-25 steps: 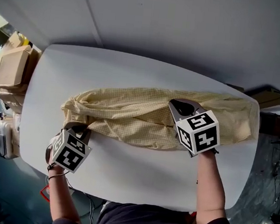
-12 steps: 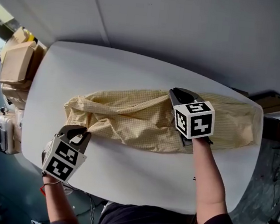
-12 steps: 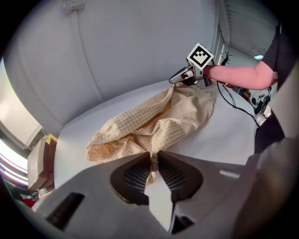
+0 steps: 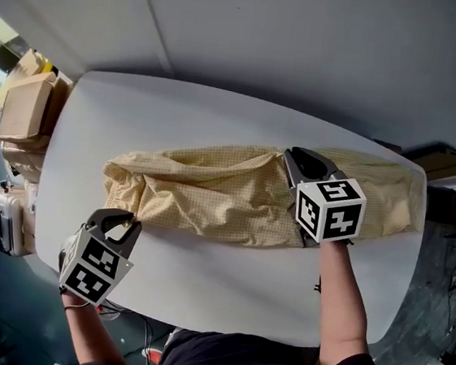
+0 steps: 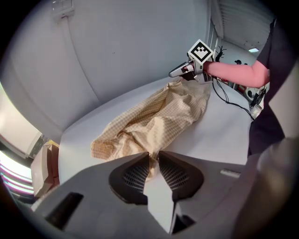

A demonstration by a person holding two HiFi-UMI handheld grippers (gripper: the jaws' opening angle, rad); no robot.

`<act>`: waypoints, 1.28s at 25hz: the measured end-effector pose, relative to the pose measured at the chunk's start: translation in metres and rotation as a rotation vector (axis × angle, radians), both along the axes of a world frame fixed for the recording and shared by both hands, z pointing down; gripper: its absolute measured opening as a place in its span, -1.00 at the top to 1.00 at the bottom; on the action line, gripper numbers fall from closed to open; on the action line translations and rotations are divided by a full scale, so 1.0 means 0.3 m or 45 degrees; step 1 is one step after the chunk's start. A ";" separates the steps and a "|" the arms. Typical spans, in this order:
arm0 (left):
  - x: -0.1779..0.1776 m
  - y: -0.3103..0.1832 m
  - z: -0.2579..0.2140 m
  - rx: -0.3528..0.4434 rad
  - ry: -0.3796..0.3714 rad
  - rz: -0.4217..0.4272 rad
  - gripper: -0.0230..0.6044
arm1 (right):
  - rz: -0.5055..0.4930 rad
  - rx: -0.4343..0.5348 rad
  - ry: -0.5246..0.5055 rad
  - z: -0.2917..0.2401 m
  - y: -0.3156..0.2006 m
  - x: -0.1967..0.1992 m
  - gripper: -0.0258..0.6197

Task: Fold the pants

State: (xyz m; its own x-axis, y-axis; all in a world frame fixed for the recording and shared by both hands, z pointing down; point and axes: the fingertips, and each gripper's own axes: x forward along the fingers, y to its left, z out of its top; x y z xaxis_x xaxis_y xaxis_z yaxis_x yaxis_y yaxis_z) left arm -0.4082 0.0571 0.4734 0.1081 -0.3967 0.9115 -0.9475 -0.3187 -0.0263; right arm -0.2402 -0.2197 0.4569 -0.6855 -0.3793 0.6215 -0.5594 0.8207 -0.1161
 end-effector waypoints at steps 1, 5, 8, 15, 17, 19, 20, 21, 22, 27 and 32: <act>-0.001 0.014 0.001 0.000 0.010 -0.008 0.69 | -0.011 -0.014 -0.006 -0.004 0.015 0.007 0.75; 0.003 0.042 -0.009 0.028 0.070 -0.070 0.68 | -0.043 -0.038 -0.016 -0.013 0.087 0.027 0.74; 0.015 0.035 -0.015 0.047 0.128 -0.131 0.87 | -0.055 -0.051 -0.024 -0.020 0.145 0.020 0.78; 0.004 0.027 -0.075 0.219 0.093 -0.223 0.89 | -0.135 -0.035 -0.066 -0.079 0.293 -0.008 0.92; 0.017 0.050 -0.092 0.241 0.069 -0.246 0.89 | -0.175 -0.026 -0.067 -0.094 0.336 -0.006 0.92; 0.037 0.072 -0.108 0.252 0.054 -0.263 0.89 | -0.208 -0.019 -0.074 -0.112 0.380 0.004 0.92; 0.051 0.085 -0.113 0.254 0.051 -0.268 0.89 | -0.221 -0.016 -0.080 -0.121 0.403 0.012 0.92; 0.068 0.099 -0.117 0.256 0.054 -0.272 0.89 | -0.231 -0.015 -0.088 -0.129 0.426 0.023 0.92; 0.084 0.114 -0.119 0.260 0.062 -0.274 0.89 | -0.239 -0.016 -0.096 -0.136 0.450 0.036 0.92; 0.117 0.227 -0.088 0.212 0.027 -0.268 0.87 | -0.286 -0.026 -0.134 -0.155 0.594 0.110 0.92; 0.129 0.320 -0.089 0.265 0.019 -0.326 0.73 | -0.347 -0.021 -0.129 -0.139 0.714 0.129 0.92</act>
